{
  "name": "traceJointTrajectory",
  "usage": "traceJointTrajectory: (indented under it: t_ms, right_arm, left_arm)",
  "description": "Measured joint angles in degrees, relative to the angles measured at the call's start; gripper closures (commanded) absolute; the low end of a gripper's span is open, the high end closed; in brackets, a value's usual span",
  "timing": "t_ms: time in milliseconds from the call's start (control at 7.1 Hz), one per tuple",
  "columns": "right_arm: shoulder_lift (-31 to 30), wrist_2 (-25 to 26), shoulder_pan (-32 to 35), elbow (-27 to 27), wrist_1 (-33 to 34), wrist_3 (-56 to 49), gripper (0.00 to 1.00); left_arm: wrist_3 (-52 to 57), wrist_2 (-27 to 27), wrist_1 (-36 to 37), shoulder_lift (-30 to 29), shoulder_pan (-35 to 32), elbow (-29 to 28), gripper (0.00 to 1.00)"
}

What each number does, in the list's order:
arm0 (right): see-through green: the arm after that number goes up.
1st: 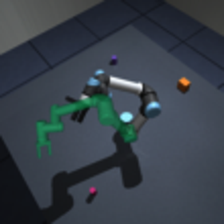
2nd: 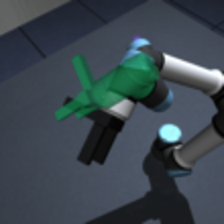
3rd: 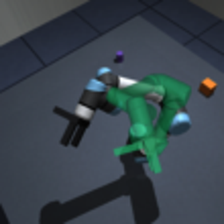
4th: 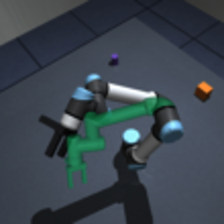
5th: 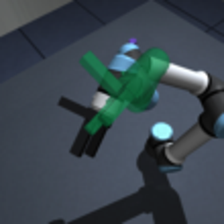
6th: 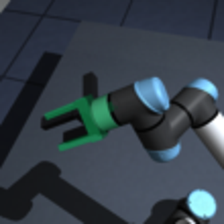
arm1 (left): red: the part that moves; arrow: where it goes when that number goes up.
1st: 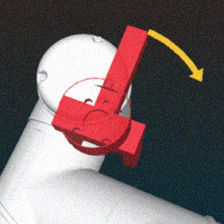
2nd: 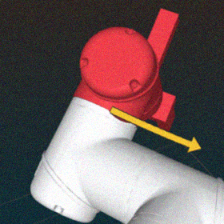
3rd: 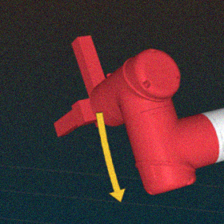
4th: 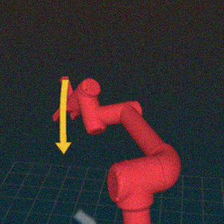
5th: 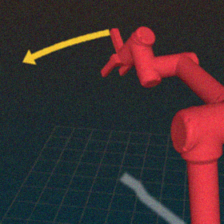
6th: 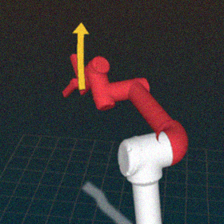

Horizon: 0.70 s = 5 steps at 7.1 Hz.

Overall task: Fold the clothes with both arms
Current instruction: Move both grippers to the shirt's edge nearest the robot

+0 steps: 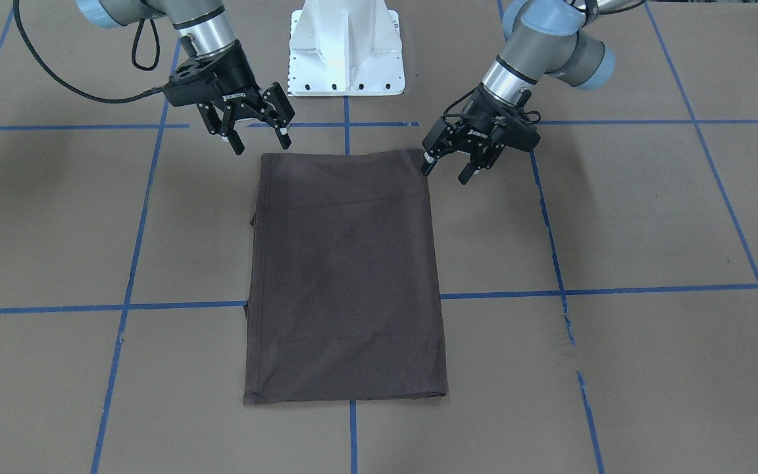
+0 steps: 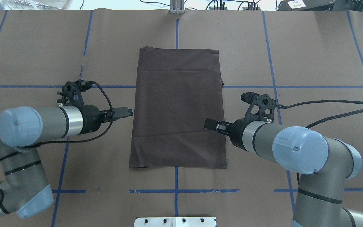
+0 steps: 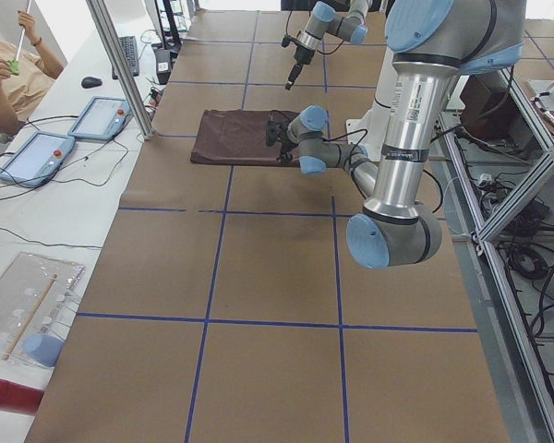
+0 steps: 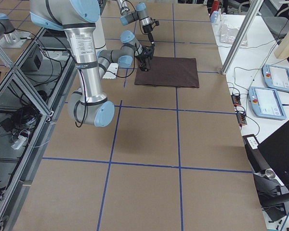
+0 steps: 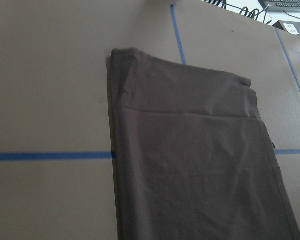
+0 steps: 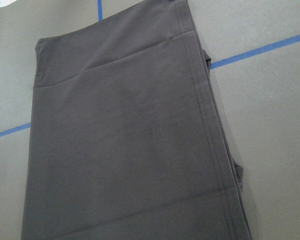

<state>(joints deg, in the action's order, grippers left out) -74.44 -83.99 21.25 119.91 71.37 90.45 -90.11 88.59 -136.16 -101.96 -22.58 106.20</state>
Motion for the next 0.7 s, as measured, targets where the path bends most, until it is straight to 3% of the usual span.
traceJointTrajectory:
  t_ms: [282,704]
  right_arm:
    - [-0.16,-0.03,0.16,-0.17,-0.26,0.13,0.0]
    - [-0.26,-0.09,0.19,-0.17,-0.35,0.08,0.0]
  left_arm:
    - [-5.3,-4.64,1.99,1.08,6.21,-0.15,0.4]
    - [-11.11,-6.05,3.2,0.82,9.41,-0.21,0.43]
